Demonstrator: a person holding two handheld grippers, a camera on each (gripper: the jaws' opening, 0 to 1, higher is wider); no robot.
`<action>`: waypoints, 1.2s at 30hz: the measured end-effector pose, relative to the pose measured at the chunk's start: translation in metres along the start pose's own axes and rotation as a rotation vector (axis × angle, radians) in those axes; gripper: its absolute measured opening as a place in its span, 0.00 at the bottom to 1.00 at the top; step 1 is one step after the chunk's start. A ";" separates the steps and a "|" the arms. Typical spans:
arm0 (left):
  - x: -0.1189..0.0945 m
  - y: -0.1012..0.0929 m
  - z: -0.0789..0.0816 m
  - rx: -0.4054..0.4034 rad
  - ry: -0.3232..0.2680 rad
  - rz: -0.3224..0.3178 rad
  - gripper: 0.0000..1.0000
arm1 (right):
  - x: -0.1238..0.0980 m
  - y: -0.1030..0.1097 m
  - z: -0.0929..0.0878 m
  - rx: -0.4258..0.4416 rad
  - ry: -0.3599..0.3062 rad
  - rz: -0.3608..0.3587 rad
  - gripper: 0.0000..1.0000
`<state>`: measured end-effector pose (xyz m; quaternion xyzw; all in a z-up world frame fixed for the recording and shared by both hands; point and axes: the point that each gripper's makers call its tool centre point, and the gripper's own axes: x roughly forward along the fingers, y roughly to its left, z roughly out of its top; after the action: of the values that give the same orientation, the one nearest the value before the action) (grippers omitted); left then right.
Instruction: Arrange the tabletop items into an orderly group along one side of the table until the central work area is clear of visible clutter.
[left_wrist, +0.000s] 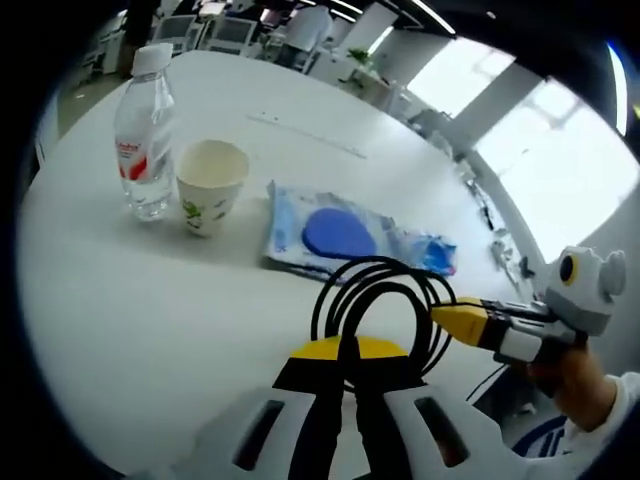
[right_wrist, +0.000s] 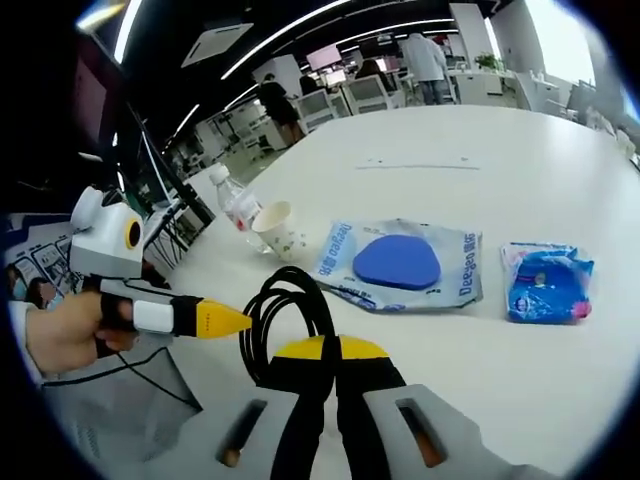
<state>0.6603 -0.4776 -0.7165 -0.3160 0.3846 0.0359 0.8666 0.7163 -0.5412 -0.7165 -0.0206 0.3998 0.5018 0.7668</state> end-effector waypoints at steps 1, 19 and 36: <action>0.001 -0.004 0.000 0.004 0.001 -0.004 0.00 | -0.005 -0.001 -0.002 0.003 -0.003 -0.005 0.00; 0.028 -0.072 -0.010 0.115 0.075 -0.074 0.00 | -0.059 -0.054 -0.008 0.080 -0.064 -0.092 0.00; 0.064 -0.118 -0.019 0.197 0.140 -0.129 0.00 | -0.090 -0.105 -0.020 0.161 -0.098 -0.165 0.00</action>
<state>0.7290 -0.5939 -0.7085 -0.2550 0.4247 -0.0801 0.8650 0.7715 -0.6696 -0.7121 0.0327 0.3979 0.4036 0.8233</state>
